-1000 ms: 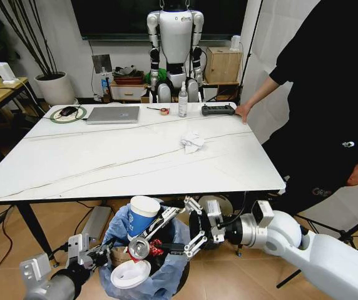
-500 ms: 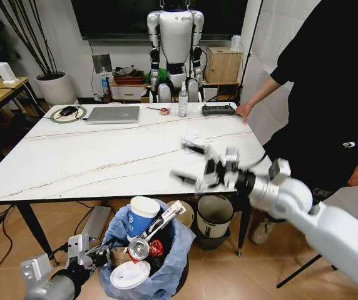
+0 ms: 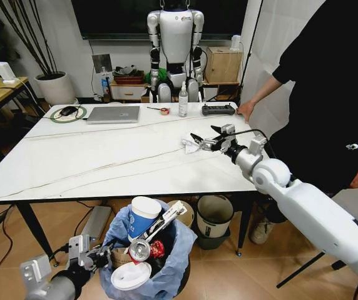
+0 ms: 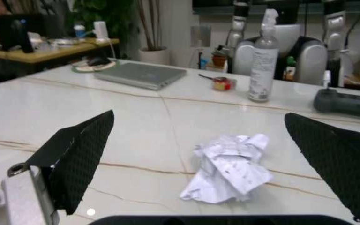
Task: Pick up the trash bin and place the trash from the table into it.
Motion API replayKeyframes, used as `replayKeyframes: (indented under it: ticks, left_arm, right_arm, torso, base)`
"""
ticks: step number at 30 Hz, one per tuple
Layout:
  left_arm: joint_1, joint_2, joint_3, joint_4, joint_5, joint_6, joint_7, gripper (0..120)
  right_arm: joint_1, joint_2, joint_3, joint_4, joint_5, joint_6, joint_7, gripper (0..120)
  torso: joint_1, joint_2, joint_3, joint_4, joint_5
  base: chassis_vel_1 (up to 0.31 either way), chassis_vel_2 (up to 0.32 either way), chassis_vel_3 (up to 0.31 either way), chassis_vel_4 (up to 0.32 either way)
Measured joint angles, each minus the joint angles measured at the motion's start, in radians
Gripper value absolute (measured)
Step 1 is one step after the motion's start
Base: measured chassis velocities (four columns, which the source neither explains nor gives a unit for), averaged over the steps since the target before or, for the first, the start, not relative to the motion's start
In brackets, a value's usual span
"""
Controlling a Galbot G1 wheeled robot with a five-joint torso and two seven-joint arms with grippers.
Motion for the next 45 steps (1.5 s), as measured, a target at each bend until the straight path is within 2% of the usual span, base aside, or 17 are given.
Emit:
replayKeyframes:
  ticks: [11, 17, 24, 28, 32, 45]
  left_arm:
    - [-0.002, 0.000, -0.002, -0.001, -0.002, 0.000, 0.001, 0]
    - [-0.004, -0.005, -0.004, -0.001, -0.004, -0.001, 0.001, 0]
    - [-0.008, -0.007, -0.001, -0.001, -0.004, -0.001, 0.001, 0]
    - [-0.008, -0.007, -0.001, -0.001, -0.004, -0.001, 0.001, 0]
    - [-0.008, -0.008, 0.000, -0.001, -0.004, -0.001, 0.001, 0]
    - [-0.013, -0.008, 0.004, 0.002, -0.003, -0.002, 0.001, 0]
  right_arm:
    - [0.097, 0.099, -0.052, -0.153, -0.080, -0.052, 0.007, 100]
    - [0.160, 0.212, -0.068, -0.305, -0.157, -0.057, 0.002, 100]
    - [0.186, 0.289, -0.085, -0.408, -0.203, -0.050, -0.014, 100]
    - [0.189, 0.303, -0.088, -0.428, -0.212, -0.048, -0.018, 100]
    - [0.199, 0.346, -0.093, -0.507, -0.271, -0.024, -0.033, 100]
    - [0.228, 0.387, -0.068, -0.634, -0.337, -0.007, -0.035, 100]
  torso:
    - [0.000, 0.000, 0.000, 0.0000, -0.0002]
    - [0.000, 0.000, 0.000, 0.0002, -0.0002]
    - [0.000, 0.000, 0.000, 0.0000, -0.0003]
    - [0.000, 0.000, 0.000, 0.0001, -0.0003]
    - [0.000, 0.000, 0.000, 0.0000, -0.0002]
    - [0.000, 0.000, 0.000, 0.0000, 0.0000]
  base:
    - [0.000, 0.000, 0.000, 0.000]
    - [0.000, 0.000, 0.000, 0.000]
    - [0.000, 0.000, 0.000, 0.000]
    - [0.000, 0.000, 0.000, 0.000]
    - [0.000, 0.000, 0.000, 0.000]
    - [0.000, 0.000, 0.000, 0.000]
